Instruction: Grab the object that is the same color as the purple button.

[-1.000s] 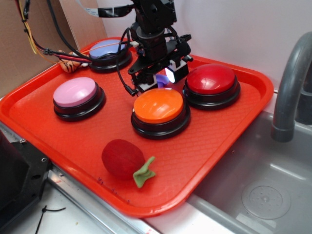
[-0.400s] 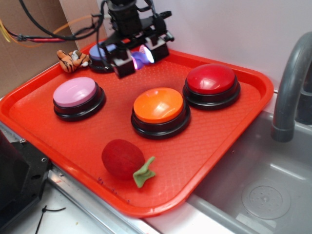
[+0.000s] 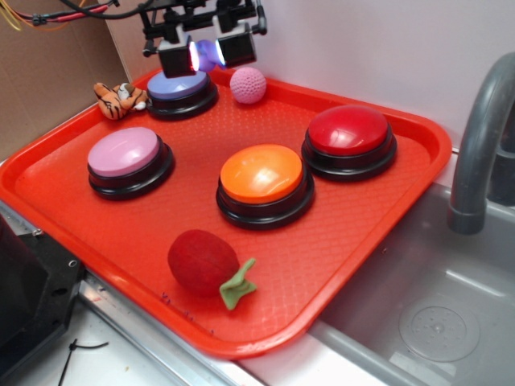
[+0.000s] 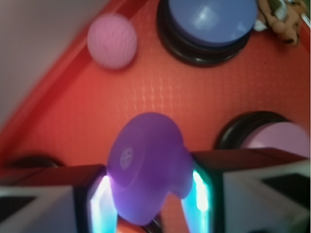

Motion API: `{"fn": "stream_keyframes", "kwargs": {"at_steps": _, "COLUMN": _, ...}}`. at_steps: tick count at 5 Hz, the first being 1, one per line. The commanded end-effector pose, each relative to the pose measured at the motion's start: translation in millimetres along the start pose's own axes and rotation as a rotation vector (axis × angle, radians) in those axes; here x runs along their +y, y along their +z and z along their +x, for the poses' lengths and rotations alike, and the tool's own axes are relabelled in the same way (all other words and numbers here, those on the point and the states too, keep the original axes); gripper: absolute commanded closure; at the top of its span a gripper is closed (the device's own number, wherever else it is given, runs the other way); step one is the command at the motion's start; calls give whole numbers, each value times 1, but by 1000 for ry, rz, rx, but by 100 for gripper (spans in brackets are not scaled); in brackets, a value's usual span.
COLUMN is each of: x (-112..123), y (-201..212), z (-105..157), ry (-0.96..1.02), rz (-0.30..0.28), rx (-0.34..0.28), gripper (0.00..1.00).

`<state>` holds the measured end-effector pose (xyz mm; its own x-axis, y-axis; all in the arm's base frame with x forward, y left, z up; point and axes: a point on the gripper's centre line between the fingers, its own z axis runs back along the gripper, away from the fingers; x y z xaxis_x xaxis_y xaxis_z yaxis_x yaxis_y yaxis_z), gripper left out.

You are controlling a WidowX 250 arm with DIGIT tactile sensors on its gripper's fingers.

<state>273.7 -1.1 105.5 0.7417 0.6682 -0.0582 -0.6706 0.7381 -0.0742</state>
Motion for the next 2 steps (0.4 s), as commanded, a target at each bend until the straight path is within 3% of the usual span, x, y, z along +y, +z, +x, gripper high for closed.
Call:
{"fn": "stream_keyframes", "kwargs": {"at_steps": 1, "x": 0, "y": 59, "z": 10, "ry": -358, "rz": -33, "rx": -111, "gripper": 100}}
{"fn": "stream_keyframes", "kwargs": {"at_steps": 2, "x": 1, "y": 67, "z": 4, "ry": -421, "rz": -2, "rx": -168, "gripper": 100}}
